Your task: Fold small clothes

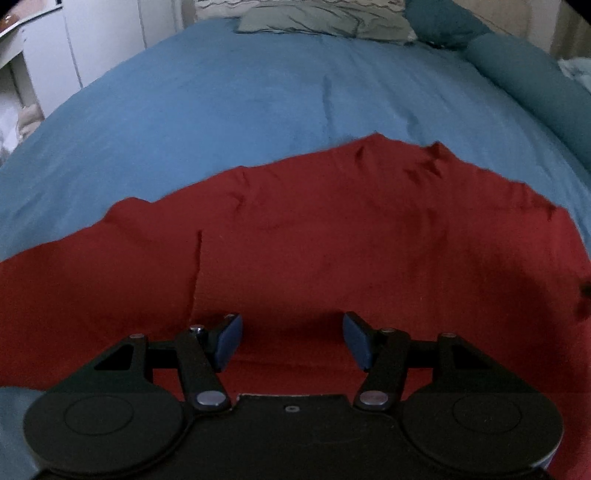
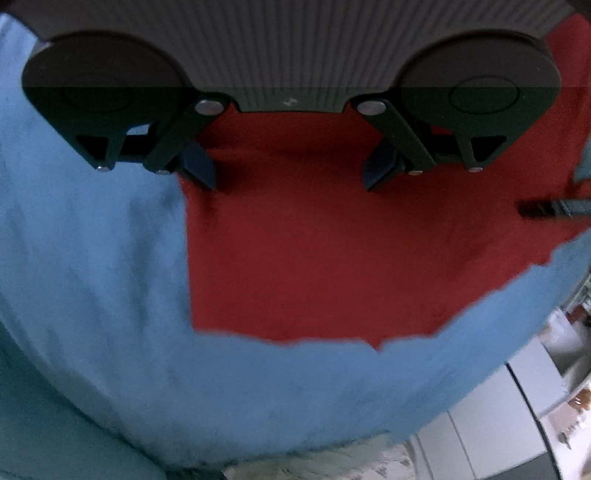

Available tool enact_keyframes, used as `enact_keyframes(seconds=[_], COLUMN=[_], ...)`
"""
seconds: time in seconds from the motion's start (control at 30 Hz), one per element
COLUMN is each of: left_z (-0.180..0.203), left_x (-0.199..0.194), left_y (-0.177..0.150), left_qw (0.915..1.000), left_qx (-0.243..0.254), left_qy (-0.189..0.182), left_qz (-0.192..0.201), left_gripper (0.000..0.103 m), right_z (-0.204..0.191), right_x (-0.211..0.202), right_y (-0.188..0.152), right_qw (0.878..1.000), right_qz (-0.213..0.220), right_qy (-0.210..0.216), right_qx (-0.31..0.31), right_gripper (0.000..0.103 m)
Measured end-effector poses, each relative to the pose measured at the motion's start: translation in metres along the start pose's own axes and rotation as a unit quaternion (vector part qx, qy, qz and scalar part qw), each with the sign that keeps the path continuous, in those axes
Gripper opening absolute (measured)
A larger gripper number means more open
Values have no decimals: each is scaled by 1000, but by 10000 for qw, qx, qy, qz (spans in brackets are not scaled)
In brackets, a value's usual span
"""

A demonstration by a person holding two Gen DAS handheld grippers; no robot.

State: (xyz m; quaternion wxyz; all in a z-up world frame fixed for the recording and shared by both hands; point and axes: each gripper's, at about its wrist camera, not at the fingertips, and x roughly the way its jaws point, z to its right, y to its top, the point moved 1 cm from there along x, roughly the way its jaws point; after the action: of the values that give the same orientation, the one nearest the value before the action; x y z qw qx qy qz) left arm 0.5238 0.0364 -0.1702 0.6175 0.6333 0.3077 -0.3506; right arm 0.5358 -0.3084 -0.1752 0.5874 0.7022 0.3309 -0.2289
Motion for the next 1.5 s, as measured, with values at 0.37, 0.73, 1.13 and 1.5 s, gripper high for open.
enact_keyframes(seconds=[0.37, 0.73, 1.13, 1.5], left_z=[-2, -47, -238, -373], left_x=[4, -92, -167, -107], left_y=[-1, 8, -48, -95], left_qw=[10000, 9963, 9745, 9248], left_qx=[37, -605, -1966, -3392], left_qy=[-78, -256, 840, 1549], left_qz=[-19, 550, 684, 756], left_gripper=[68, 68, 99, 57], right_z=[21, -65, -201, -242], right_x=[100, -26, -80, -44], right_y=[59, 79, 35, -14], right_qw=[9985, 9975, 9998, 9975], right_qz=[97, 483, -186, -513], right_qy=[-515, -308, -91, -429], right_qx=[165, -411, -50, -247], right_gripper=[103, 103, 103, 103])
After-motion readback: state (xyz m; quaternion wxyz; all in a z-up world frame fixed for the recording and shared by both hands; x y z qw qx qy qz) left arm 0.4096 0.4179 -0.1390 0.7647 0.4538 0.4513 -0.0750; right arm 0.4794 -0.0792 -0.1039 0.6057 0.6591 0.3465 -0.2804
